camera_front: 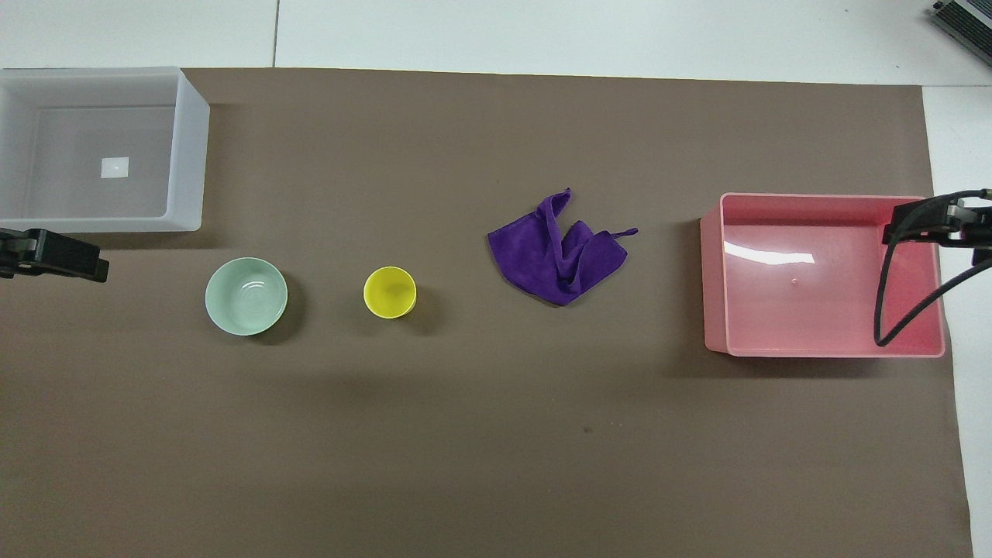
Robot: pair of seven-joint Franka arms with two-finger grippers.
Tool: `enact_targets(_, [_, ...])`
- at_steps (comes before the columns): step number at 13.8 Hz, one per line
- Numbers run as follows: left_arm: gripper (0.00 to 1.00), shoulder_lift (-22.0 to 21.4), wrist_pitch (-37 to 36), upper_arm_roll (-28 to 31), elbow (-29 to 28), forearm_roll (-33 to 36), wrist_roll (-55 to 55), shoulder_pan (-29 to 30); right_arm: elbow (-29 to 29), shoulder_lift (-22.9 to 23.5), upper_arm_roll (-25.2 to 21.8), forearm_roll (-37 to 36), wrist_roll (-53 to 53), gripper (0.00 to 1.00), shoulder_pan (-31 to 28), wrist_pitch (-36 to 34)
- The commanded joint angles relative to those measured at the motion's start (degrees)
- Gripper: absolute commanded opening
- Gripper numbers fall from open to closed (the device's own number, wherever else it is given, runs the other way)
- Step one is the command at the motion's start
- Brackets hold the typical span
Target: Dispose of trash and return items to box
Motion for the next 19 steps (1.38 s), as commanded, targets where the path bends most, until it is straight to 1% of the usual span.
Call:
enact_targets(1, [1.0,-1.7,0.4,0.4,-1.9,0.4,0.0,-0.7,-0.8,-1.0,0.0,1.5,-1.3,1.0,-0.3,-0.9])
enact_targets(9, [1.0,-1.7,0.4,-0.1,-1.9,0.5,-0.5,-1.2,-0.8,-1.0,0.0,1.5,-1.3,1.0,-0.3,-0.9])
enact_targets(16, [1.0,-1.6,5.1,-0.4,-3.0,0.6,0.3,-1.3,-0.8,-1.0,0.0,1.5,-1.3,1.0,-0.3,-0.9])
enact_targets(19, [1.0,-0.8,8.3,-0.3,-3.6,0.6,0.5,-1.3,-0.8,-1.0,0.0,1.5,-1.2,1.0,-0.3,-0.4])
